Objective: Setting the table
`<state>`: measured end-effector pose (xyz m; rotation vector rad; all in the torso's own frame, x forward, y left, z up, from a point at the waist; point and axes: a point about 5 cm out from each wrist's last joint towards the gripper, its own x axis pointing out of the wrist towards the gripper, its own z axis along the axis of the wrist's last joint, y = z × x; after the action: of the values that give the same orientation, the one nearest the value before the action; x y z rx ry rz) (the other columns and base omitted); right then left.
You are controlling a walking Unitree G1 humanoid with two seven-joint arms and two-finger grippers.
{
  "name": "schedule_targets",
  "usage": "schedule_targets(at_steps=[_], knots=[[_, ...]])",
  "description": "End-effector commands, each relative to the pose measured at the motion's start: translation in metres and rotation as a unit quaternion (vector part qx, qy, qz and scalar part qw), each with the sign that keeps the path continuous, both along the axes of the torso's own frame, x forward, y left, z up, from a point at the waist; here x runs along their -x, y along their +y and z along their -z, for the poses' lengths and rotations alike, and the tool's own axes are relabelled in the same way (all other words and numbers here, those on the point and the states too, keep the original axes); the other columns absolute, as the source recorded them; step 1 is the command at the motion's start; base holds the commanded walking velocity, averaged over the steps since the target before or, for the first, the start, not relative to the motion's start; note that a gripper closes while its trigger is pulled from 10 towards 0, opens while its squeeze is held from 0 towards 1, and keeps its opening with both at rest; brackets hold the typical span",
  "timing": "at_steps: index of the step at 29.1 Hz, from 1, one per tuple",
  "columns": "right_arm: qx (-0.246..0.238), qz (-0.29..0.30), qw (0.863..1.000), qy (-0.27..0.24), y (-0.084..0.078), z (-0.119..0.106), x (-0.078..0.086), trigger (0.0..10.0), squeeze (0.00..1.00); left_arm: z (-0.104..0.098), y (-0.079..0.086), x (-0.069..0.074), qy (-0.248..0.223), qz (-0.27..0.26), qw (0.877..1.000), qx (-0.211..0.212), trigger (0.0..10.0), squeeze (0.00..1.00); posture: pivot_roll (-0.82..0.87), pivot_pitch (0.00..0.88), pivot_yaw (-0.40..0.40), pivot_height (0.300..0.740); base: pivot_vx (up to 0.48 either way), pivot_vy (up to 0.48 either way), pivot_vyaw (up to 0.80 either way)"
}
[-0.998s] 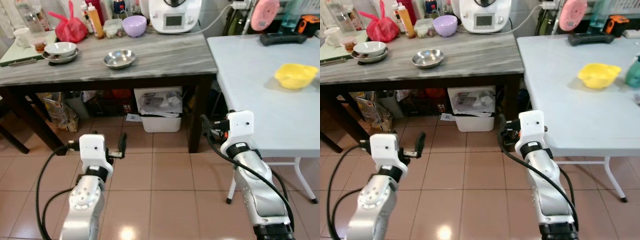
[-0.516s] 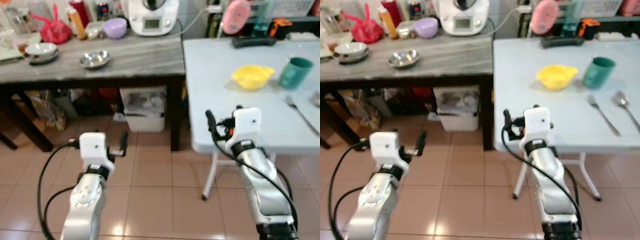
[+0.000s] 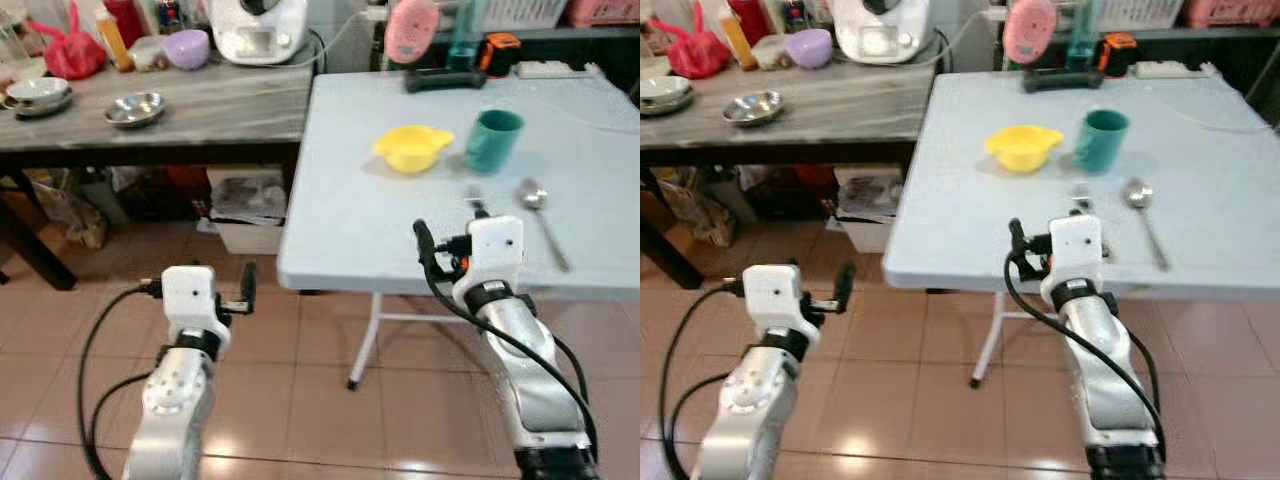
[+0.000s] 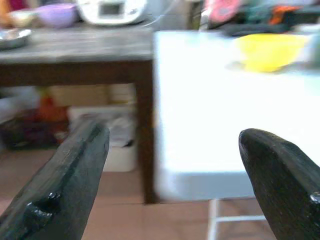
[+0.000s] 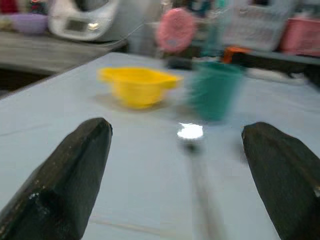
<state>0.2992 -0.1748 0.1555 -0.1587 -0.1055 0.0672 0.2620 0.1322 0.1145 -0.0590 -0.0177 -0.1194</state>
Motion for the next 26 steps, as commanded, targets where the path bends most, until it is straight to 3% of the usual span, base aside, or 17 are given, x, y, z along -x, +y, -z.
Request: schedule_targets(at_steps=[1,18,26], knots=[[-0.005,-0.012,1.0,-0.004,0.008,-0.0018,-0.0002,10.0,0.0,0.0004,0.0106,0.0008,0.001,-0.017,1.0,-0.005,10.0,0.0,-0.1,0.062,0.083,0.74,0.0,0.0,0.0],[-0.005,-0.02,1.0,-0.003,0.01,-0.0005,0.0005,10.0,0.0,-0.0047,0.0088,0.002,-0.02,0.011,1.0,0.011,10.0,0.0,-0.11,0.063,0.088,0.74,0.0,0.0,0.0],[-0.004,-0.017,1.0,-0.004,0.009,-0.0005,0.0015,10.0,0.0,-0.0057,0.0064,-0.0006,-0.023,0.02,0.999,0.011,10.0,0.0,-0.12,0.06,0.09,0.74,0.28,0.0,0.0]])
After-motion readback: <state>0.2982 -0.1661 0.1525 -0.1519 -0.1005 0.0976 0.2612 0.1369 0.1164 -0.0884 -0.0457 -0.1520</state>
